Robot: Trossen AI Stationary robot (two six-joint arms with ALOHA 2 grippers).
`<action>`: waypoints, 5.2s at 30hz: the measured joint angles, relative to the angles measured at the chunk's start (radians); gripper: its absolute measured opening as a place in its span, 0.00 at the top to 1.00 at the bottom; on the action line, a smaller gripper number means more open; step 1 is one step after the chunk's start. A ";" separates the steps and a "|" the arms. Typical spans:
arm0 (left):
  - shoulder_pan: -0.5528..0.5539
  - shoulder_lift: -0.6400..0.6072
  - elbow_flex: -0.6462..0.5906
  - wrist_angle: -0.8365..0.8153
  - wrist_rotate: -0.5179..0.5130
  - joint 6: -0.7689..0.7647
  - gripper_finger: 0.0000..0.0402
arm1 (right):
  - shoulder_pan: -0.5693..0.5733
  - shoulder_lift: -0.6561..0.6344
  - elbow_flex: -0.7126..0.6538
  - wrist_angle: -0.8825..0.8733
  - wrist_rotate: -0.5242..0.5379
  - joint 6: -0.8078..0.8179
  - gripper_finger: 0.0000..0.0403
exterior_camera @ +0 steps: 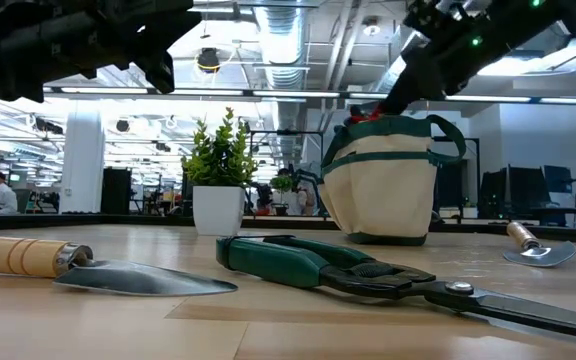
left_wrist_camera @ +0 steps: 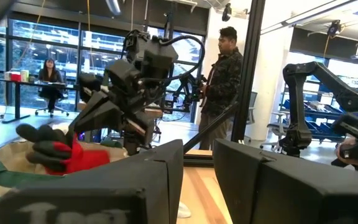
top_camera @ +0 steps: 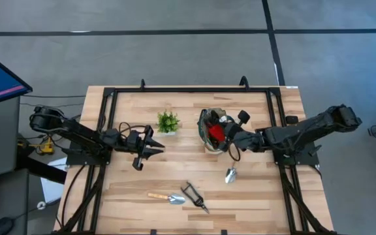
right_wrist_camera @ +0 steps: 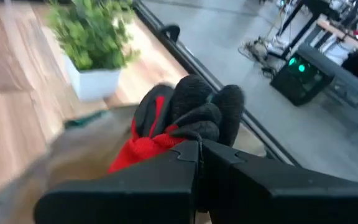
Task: Pick & Place Garden tools in Gardening bag
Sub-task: Put the red gloves into the white gardening bag, then put the top brown trowel into the white gardening bag
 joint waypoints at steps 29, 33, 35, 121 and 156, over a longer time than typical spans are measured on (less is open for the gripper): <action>0.000 0.001 0.000 0.000 0.001 0.000 0.81 | 0.007 -0.072 0.089 -0.025 -0.068 -0.127 0.54; 0.000 0.001 0.000 -0.003 0.001 0.000 0.81 | 0.061 -0.123 0.135 -0.056 -0.071 -0.129 0.54; 0.000 0.001 0.000 -0.007 0.001 0.000 0.81 | 0.099 -0.151 0.143 -0.079 -0.072 -0.109 0.56; 0.000 0.001 0.000 -0.033 0.001 0.016 0.81 | 0.680 0.660 0.454 -0.913 -0.308 0.431 0.97; 0.000 0.001 0.000 -0.053 0.016 0.016 0.81 | 0.595 0.659 0.349 -0.805 -0.295 0.374 0.67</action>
